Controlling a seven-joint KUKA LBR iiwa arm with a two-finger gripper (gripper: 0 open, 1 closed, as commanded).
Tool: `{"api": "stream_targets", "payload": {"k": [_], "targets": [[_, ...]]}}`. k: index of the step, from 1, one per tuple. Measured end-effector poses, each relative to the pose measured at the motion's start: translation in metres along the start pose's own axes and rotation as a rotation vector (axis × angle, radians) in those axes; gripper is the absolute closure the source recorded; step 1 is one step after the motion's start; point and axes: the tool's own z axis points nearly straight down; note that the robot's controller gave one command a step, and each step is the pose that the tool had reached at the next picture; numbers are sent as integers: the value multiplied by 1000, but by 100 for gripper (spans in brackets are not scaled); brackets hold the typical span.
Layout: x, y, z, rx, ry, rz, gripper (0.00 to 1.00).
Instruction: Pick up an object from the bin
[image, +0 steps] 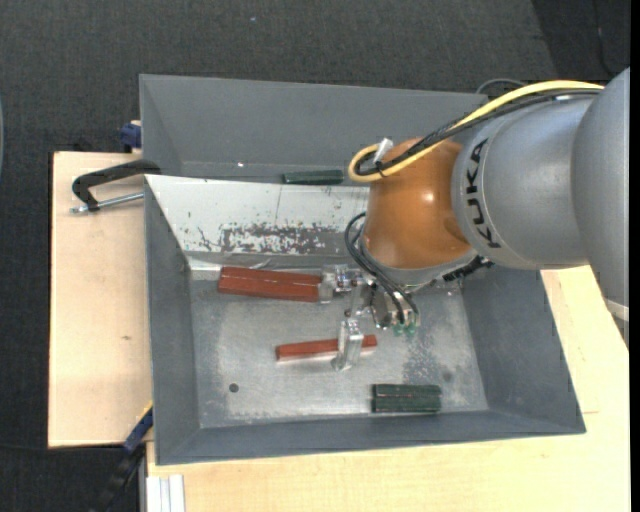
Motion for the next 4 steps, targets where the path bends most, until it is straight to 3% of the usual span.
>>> {"api": "stream_targets", "payload": {"k": [1, 2, 3, 4], "targets": [[18, 23, 18, 4, -3, 55, 0], [-9, -31, 47, 0, -6, 122, 100], [-9, -31, 47, 0, -6, 122, 100], [-25, -2, -112, -1, -12, 94, 100]]}}
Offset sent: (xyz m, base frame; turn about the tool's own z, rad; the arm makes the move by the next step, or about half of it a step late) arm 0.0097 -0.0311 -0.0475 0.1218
